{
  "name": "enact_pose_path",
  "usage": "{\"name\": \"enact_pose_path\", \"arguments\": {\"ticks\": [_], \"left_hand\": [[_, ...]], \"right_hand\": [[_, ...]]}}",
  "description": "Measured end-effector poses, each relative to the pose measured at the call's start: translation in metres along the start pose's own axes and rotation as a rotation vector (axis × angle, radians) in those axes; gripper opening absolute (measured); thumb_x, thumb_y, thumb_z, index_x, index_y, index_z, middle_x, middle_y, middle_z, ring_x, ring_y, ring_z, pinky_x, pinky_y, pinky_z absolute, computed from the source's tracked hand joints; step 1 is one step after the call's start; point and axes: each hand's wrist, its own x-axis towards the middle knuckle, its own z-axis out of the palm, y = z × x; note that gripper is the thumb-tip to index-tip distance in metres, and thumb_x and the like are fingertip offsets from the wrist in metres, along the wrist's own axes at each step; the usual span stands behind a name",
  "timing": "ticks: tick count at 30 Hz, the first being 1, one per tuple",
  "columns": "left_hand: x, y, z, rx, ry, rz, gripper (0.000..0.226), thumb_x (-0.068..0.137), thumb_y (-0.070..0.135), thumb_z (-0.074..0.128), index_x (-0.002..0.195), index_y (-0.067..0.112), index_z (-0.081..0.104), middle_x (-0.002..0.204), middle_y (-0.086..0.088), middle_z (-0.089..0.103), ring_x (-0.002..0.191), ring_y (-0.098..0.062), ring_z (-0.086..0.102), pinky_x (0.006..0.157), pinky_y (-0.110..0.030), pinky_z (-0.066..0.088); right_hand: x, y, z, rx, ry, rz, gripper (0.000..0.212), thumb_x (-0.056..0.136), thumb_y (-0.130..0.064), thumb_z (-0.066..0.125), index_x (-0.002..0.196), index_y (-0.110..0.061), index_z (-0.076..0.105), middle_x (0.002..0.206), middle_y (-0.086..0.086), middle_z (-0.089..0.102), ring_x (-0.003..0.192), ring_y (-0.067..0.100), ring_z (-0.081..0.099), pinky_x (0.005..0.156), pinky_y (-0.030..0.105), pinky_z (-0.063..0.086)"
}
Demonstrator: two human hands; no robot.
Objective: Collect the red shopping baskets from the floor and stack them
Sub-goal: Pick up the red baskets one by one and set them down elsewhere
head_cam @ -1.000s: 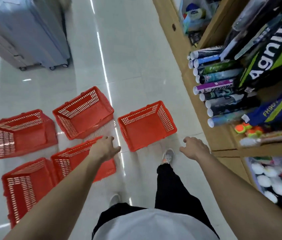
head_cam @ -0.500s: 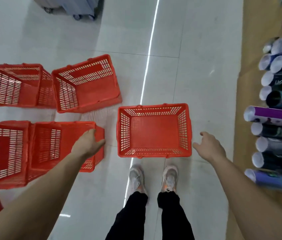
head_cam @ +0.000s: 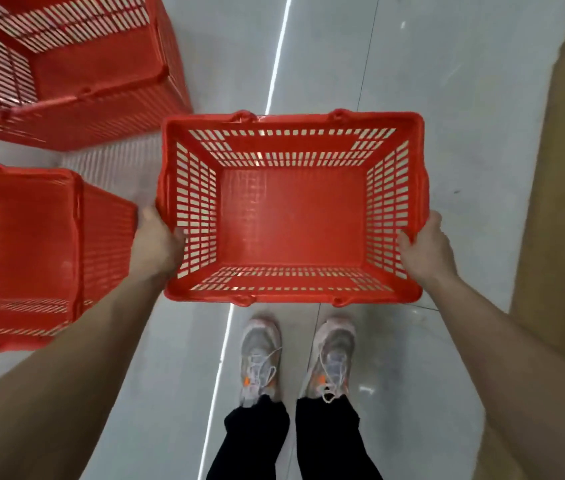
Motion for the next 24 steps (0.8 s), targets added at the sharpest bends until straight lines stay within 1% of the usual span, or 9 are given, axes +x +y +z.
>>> {"name": "enact_pose_path", "arguments": {"ticks": [3,6,9,12,14,16,18,20,24], "left_hand": [[-0.007,-0.003,-0.015,-0.013,0.036,0.017,0.054,0.091,0.018,0.050,0.142,0.019,0.033,0.126,-0.021,0.062,0.109,-0.045,0.061,0.095,-0.050,0.047],[-0.033,-0.001,-0.062,-0.012,0.024,0.018,0.057,0.090,0.013,0.052,0.145,0.010,0.036,0.125,-0.024,0.062,0.109,-0.045,0.060,0.094,-0.048,0.048],[-0.077,0.013,-0.136,-0.055,-0.036,-0.029,0.056,0.091,0.012,0.053,0.144,0.009,0.037,0.125,-0.022,0.063,0.109,-0.042,0.061,0.094,-0.046,0.047],[-0.134,0.031,-0.229,-0.118,-0.028,-0.048,0.050,0.091,0.012,0.053,0.139,0.011,0.042,0.122,-0.019,0.065,0.106,-0.039,0.063,0.091,-0.043,0.046],[-0.176,0.039,-0.291,-0.133,0.010,-0.069,0.052,0.089,0.010,0.055,0.140,0.009,0.041,0.121,-0.021,0.064,0.106,-0.042,0.062,0.090,-0.043,0.046],[-0.218,0.041,-0.348,-0.155,0.064,-0.099,0.060,0.088,0.009,0.057,0.145,0.006,0.038,0.124,-0.024,0.062,0.110,-0.044,0.060,0.092,-0.044,0.045],[-0.262,0.037,-0.397,-0.194,0.112,-0.126,0.064,0.087,0.006,0.059,0.147,0.005,0.035,0.129,-0.025,0.060,0.114,-0.045,0.058,0.096,-0.044,0.043],[-0.306,0.030,-0.437,-0.242,0.164,-0.164,0.064,0.088,0.007,0.058,0.147,0.009,0.035,0.131,-0.022,0.059,0.115,-0.044,0.058,0.096,-0.045,0.043],[-0.398,0.003,-0.494,-0.273,0.345,-0.251,0.053,0.085,0.006,0.059,0.136,0.015,0.045,0.120,-0.020,0.065,0.103,-0.044,0.062,0.085,-0.045,0.047]], "right_hand": [[-0.012,-0.011,-0.009,-0.020,0.071,0.008,0.035,0.094,-0.020,0.060,0.124,-0.007,0.047,0.117,0.023,0.065,0.102,0.043,0.063,0.082,0.042,0.049],[-0.045,-0.036,-0.047,-0.031,0.074,-0.029,0.032,0.092,-0.020,0.063,0.119,-0.008,0.052,0.109,0.024,0.067,0.098,0.044,0.063,0.079,0.041,0.048],[-0.091,-0.082,-0.108,-0.009,0.065,-0.055,0.029,0.090,-0.019,0.064,0.117,-0.010,0.056,0.102,0.020,0.070,0.092,0.042,0.065,0.077,0.041,0.049],[-0.151,-0.139,-0.183,0.000,0.067,-0.082,0.027,0.090,-0.018,0.064,0.116,-0.012,0.059,0.099,0.017,0.071,0.088,0.038,0.066,0.072,0.033,0.044],[-0.193,-0.177,-0.233,0.008,0.068,-0.116,0.028,0.090,-0.018,0.063,0.117,-0.013,0.061,0.098,0.014,0.072,0.086,0.036,0.066,0.070,0.029,0.040],[-0.230,-0.214,-0.278,0.025,0.043,-0.169,0.029,0.089,-0.019,0.062,0.118,-0.015,0.061,0.099,0.012,0.072,0.084,0.032,0.065,0.071,0.030,0.042],[-0.264,-0.248,-0.313,0.037,0.042,-0.226,0.030,0.089,-0.021,0.061,0.118,-0.014,0.062,0.100,0.014,0.072,0.086,0.034,0.066,0.074,0.034,0.049],[-0.294,-0.280,-0.338,0.038,0.048,-0.297,0.032,0.088,-0.022,0.061,0.119,-0.012,0.063,0.102,0.018,0.072,0.093,0.038,0.066,0.079,0.039,0.051],[-0.350,-0.340,-0.361,0.039,-0.003,-0.491,0.033,0.089,-0.021,0.063,0.121,-0.012,0.063,0.104,0.019,0.072,0.095,0.039,0.067,0.080,0.039,0.050]]}}
